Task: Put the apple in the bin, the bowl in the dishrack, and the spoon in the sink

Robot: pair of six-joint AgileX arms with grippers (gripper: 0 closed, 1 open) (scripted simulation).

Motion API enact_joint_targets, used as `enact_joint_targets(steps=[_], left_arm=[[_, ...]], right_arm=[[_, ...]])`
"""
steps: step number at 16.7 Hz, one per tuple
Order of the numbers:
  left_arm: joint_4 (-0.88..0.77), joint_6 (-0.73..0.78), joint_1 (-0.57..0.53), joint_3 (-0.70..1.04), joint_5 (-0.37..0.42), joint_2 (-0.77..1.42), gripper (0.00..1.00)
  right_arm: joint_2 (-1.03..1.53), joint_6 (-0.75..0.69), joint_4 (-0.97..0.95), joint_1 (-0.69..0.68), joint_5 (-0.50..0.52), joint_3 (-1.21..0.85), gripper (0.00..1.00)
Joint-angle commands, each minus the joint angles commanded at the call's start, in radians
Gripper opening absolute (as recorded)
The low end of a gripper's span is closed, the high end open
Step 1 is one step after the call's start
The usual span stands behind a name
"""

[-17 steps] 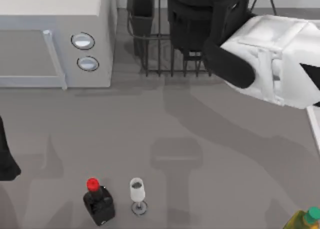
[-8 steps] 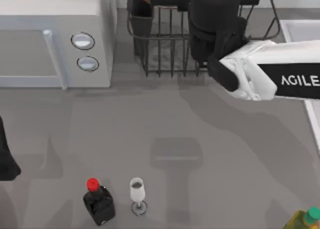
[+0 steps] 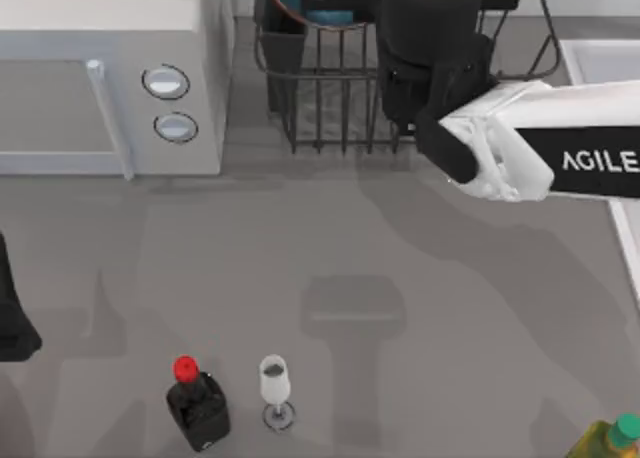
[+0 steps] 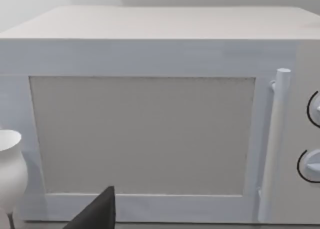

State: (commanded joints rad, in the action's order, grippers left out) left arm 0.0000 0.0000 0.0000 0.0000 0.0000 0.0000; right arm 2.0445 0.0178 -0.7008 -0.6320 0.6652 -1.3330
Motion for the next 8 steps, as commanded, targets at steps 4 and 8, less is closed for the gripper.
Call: enact_joint_targets(steps=[4,8], left_arm=[[0.000,0.000,0.000,0.000,0.000,0.000,1.00],[0.000,0.000,0.000,0.000,0.000,0.000,1.00]], right_arm=[[0.000,0.000,0.000,0.000,0.000,0.000,0.68],[0.000,0.000,0.000,0.000,0.000,0.000,0.98]])
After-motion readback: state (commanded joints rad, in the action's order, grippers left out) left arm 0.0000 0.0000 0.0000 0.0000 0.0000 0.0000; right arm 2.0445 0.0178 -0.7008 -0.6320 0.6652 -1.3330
